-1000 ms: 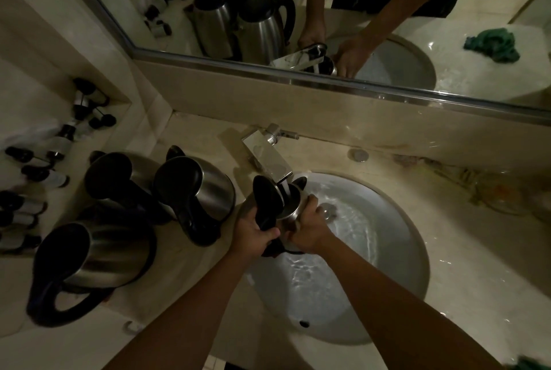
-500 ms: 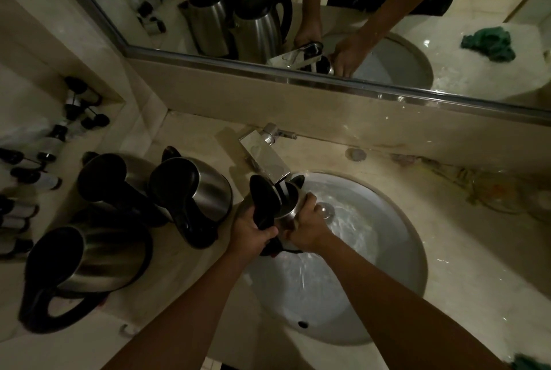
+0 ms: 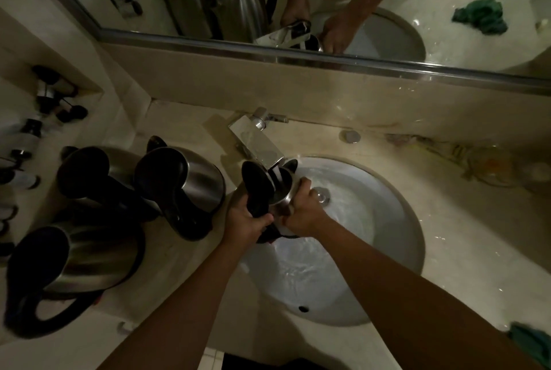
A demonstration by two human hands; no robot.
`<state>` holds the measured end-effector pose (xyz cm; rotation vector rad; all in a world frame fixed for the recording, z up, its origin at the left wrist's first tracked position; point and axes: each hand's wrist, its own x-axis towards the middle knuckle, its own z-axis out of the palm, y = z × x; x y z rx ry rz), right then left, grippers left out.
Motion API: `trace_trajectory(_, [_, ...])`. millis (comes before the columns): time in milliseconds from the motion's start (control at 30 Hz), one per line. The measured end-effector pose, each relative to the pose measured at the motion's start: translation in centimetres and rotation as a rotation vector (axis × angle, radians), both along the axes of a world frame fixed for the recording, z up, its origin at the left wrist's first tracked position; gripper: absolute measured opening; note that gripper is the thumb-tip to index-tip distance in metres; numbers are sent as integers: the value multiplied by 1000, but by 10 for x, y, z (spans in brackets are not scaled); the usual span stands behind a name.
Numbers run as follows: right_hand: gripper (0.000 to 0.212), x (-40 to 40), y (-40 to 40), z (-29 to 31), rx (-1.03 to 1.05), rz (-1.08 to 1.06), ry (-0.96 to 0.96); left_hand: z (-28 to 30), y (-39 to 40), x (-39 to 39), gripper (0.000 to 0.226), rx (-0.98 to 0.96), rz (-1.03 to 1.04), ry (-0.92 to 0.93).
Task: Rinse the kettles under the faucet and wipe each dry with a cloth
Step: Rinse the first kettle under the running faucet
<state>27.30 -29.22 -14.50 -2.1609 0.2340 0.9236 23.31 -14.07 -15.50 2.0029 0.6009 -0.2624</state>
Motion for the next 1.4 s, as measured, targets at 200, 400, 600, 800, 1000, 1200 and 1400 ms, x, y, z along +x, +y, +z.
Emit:
trace_trajectory(200, [115, 0, -2, -3, -15, 18, -29, -3, 1, -1, 71, 22, -26, -6])
trace_trajectory(400, [110, 0, -2, -9, -33, 24, -39, -2, 1, -2, 64, 25, -26, -4])
trace_trajectory(600, [108, 0, 0, -3, -29, 14, -54, -2, 1, 1, 65, 31, -35, 7])
trace_trajectory(800, [121, -1, -1, -2, -19, 26, -34, -4, 1, -3, 68, 26, -24, 17])
trace_trajectory(1000, [116, -1, -1, -2, -34, 12, -50, -9, 4, -3, 70, 36, -34, -17])
trace_trajectory(1200, [106, 4, -1, -9, -46, 2, -79, -14, 4, -2, 72, 42, -35, -24])
trace_trajectory(1400, [105, 4, -3, -12, -47, 20, -90, -18, 3, -5, 69, 38, -15, -33])
